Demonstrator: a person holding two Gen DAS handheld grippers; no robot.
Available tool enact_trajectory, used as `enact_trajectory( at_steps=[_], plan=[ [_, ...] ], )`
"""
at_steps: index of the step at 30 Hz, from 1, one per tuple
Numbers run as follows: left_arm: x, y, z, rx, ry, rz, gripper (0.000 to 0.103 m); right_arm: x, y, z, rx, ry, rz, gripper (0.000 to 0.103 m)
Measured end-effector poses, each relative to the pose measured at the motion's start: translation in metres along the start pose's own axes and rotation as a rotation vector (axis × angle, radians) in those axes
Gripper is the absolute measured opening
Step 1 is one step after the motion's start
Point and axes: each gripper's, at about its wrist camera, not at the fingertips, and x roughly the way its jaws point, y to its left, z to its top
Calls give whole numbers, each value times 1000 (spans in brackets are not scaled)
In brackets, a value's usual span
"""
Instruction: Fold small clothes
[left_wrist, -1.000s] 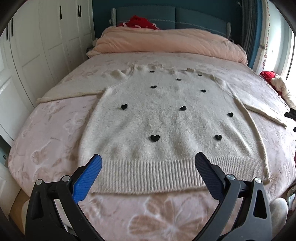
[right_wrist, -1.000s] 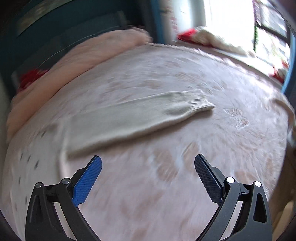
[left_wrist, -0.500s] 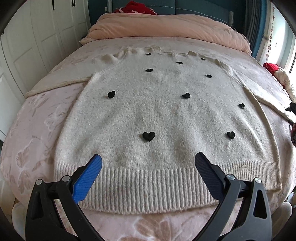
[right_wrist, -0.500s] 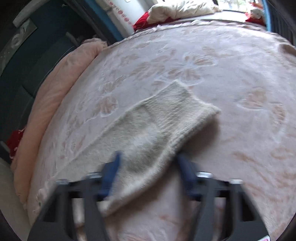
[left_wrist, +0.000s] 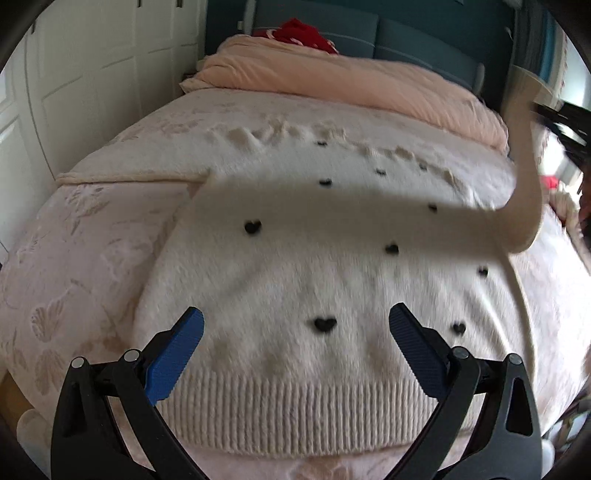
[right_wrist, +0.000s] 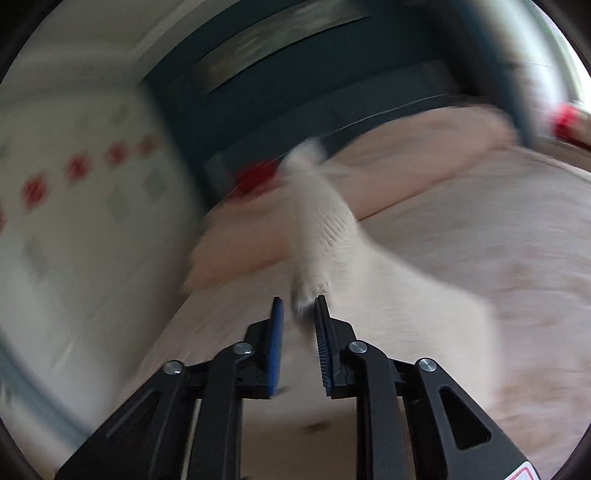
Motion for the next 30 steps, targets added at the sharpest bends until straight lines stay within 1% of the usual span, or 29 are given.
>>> enact_trajectory(
  at_steps=[1,2,3,4,5,6,8,9,10,11,12,13,15,16,17,19,20,22,23,24,25,26,27,28,29,30],
  plan=[
    [0,5,7,-25,-5,-13,98,26,27,-15,-55,54,33,41],
    [2,9,11,-40,-5,-24,98,44,44,-26,-90,96,44,50],
    [4,13,17,-54,-2,-36,98,67,61,-46,-126,156,45,55],
    [7,17,24,-68,0,-50,98,83,69,-64,-140,201,40,55],
    [13,22,34,-84,7,-65,98,88,69,-75,-134,221,40,55],
    [21,27,45,-103,19,-87,98,88,62,-88,-104,239,35,55],
    [39,35,65,-153,34,-138,98,76,45,-107,-41,252,23,55],
    [48,39,74,-179,39,-162,98,64,30,-118,2,255,3,57],
    [66,42,90,-222,58,-199,98,54,15,-127,36,255,-24,60],
    [78,41,99,-247,74,-222,98,44,3,-132,64,251,-56,62],
    [96,38,113,-282,93,-268,98,31,-18,-137,104,250,-104,63],
    [107,33,122,-299,97,-284,98,26,-36,-138,143,250,-136,63],
    [141,11,148,-324,97,-336,98,19,-68,-142,226,248,-167,64],
    [161,-2,158,-328,111,-347,98,16,-86,-142,273,241,-177,64],
    [180,-14,164,-333,134,-357,98,16,-93,-142,287,236,-181,64],
    [218,-34,170,-342,200,-328,98,19,-105,-142,300,230,-200,64],
    [231,-39,171,-351,223,-330,97,21,-110,-143,306,229,-200,64],
    [254,-48,169,-376,275,-322,85,26,-110,-145,312,229,-201,64],
    [263,-53,170,-383,289,-316,68,29,-113,-145,311,229,-201,64],
    [266,-56,172,-380,284,-307,45,33,-114,-147,307,232,-206,65],
    [268,-57,173,-375,280,-308,29,34,-116,-149,305,235,-210,65],
    [271,-57,177,-370,282,-346,9,33,-120,-153,309,241,-210,65],
    [270,-56,182,-372,276,-375,9,36,-122,-155,318,247,-211,65],
    [264,-52,187,-372,247,-376,8,38,-124,-157,325,248,-212,65],
    [250,-47,195,-354,189,-390,8,39,-125,-157,328,247,-211,65],
    [239,-42,203,-345,152,-405,8,39,-125,-157,329,242,-208,65]
  ],
)
